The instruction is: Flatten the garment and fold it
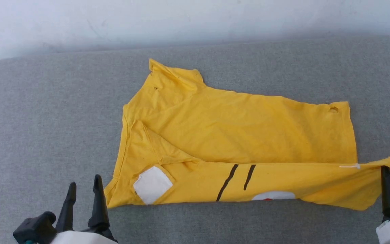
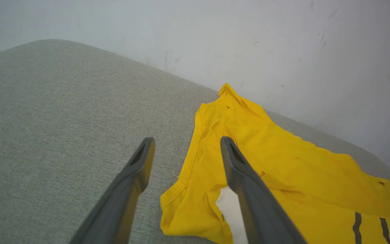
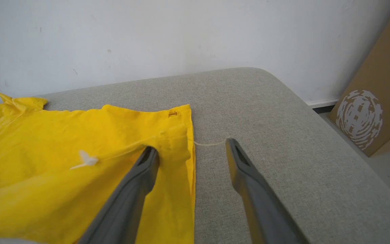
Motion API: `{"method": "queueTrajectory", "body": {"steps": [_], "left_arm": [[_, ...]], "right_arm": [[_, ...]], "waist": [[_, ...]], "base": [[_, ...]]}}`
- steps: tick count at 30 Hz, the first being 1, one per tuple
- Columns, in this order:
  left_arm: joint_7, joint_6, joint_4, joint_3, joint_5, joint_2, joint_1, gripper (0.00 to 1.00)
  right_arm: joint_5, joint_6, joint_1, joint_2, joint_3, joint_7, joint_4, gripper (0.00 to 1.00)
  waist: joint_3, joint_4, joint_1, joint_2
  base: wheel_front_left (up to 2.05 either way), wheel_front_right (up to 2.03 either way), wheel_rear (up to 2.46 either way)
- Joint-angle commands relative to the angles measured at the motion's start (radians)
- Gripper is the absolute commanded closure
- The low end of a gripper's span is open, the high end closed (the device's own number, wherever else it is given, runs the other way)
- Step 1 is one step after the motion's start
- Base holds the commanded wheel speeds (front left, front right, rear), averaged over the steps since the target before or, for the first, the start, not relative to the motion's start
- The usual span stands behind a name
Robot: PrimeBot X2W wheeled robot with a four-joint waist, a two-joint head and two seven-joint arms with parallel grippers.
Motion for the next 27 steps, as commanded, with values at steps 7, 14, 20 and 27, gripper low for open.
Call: {"method": "queueTrajectory", "body": {"steps": [7, 14, 20, 27], "left_arm": [[-0.014, -0.008, 0.002, 0.007, -0.001, 0.005, -0.007, 0.00], [-0.012, -0.003, -0.017, 0.020, 0.000, 0.020, -0.013, 0.00], [-0.012, -0.002, -0.039, 0.017, 0.005, 0.021, -0.041, 0.00], [-0.014, -0.003, -0.059, 0.005, 0.026, 0.021, -0.100, 0.00]], "right_arm": [[0.000, -0.001, 0.011, 0.010, 0.006, 0.012, 0.023, 0.00], [0.000, -0.001, -0.017, -0.002, 0.045, 0.045, 0.030, 0.00], [0.005, -0.001, -0.126, -0.084, 0.078, 0.085, 0.063, 0.00], [0.025, -0.001, -0.227, -0.179, 0.119, 0.156, 0.176, 0.00]], "waist": [[-0.027, 0.014, 0.0002, -0.0001], [-0.016, 0.021, 0.0002, -0.0001], [0.038, 0.026, 0.0002, -0.0001], [0.122, 0.049, 0.0002, -0.0001]], "base": [[0.00, 0.00, 0.00], [0.00, 0.00, 0.00], [0.00, 0.00, 0.00], [0.00, 0.00, 0.00]]}}
